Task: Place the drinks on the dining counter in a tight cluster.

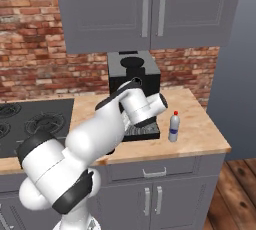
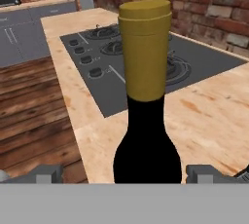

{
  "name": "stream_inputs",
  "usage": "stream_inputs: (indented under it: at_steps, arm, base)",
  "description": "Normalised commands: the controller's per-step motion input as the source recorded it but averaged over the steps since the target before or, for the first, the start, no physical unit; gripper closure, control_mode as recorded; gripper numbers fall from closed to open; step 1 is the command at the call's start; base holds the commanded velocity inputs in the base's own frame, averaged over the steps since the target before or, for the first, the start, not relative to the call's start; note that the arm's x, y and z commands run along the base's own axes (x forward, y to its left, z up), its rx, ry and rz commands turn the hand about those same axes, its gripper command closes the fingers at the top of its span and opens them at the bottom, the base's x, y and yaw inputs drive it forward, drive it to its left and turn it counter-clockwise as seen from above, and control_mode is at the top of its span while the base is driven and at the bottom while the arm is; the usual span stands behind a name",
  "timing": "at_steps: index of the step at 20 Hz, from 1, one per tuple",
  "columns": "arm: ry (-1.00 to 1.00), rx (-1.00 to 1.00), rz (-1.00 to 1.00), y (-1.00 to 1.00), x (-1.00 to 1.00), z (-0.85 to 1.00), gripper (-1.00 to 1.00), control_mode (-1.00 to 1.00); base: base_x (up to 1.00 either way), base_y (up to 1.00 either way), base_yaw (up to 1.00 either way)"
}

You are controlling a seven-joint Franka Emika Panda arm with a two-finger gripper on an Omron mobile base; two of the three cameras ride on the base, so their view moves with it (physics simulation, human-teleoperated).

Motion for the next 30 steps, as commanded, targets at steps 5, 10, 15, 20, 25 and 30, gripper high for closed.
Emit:
stream_inputs:
  at_steps: [5,10,15,20,25,30]
  arm:
    - [0.00,0.00,-0.01,0.01,0.01,-0.07,-1.00,-1.00]
    - [0.00,0.00,0.00,0.10,0.00,-0.02,-1.00,-1.00]
    - [0.00,0.00,0.00,0.17,0.04,-0.14,-1.00,-1.00]
    - [0.00,0.00,0.00,0.16,0.00,-0.03,-1.00,-1.00]
    - [0.00,0.00,0.00,0.08,0.02,0.00,-1.00,-1.00]
    - [0.00,0.00,0.00,0.05,0.00,0.00,-1.00,-1.00]
  base:
    - [0.00,0.00,0.00]
    - [0.00,0.00,0.00]
    - [0.00,0.00,0.00]
    - [0.00,0.00,0.00]
    - [0.00,0.00,0.00]
    - [0.00,0.00,0.00]
